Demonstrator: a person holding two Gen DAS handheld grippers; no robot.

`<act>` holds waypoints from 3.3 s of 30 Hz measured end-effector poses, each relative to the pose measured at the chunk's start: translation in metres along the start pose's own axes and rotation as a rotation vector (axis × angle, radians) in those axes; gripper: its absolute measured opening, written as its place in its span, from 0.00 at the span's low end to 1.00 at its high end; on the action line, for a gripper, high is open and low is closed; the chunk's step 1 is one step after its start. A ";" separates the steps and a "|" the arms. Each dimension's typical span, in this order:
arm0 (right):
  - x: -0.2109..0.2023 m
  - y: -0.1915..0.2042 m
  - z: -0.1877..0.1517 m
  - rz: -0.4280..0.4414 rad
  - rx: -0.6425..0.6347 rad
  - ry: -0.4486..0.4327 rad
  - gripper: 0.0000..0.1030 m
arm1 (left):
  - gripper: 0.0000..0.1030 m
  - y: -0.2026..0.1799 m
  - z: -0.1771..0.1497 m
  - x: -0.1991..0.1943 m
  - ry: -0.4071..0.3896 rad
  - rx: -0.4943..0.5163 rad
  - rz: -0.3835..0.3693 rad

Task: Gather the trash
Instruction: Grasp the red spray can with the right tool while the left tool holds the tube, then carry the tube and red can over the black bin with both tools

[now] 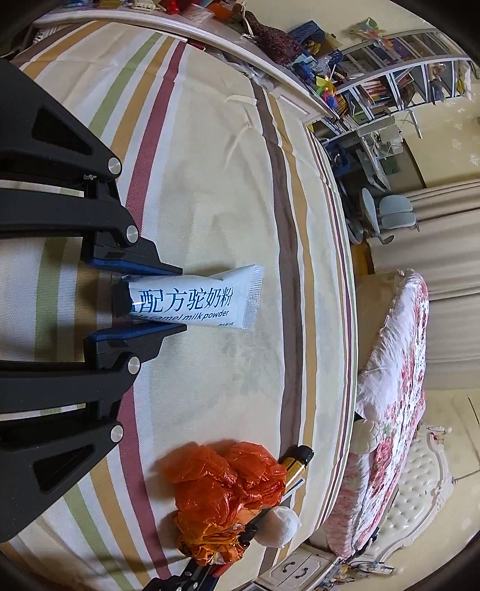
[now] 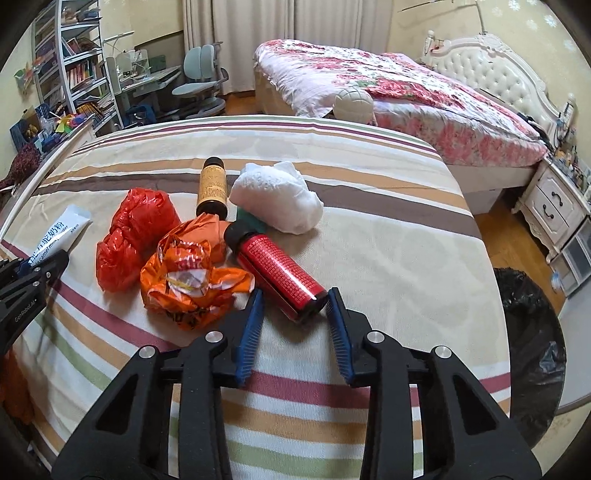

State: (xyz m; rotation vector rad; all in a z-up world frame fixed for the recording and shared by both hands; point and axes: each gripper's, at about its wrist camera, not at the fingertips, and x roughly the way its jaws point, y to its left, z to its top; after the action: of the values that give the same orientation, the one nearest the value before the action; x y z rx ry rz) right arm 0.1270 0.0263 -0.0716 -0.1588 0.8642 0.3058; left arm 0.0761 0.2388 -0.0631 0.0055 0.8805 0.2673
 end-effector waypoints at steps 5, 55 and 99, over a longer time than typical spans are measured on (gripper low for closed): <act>-0.015 -0.007 -0.017 0.001 0.038 0.000 0.29 | 0.24 0.002 0.001 0.000 0.000 -0.005 -0.008; -0.027 -0.021 -0.026 0.048 0.115 -0.050 0.22 | 0.14 0.011 -0.008 -0.020 -0.041 -0.050 -0.089; -0.096 -0.227 -0.069 -0.279 0.409 -0.166 0.23 | 0.13 -0.283 0.017 -0.096 -0.194 0.315 -0.481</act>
State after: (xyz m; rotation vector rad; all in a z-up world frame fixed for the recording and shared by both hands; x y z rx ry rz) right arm 0.0935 -0.2255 -0.0391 0.1254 0.7125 -0.1196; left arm 0.0955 -0.0556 -0.0113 0.1086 0.6979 -0.3187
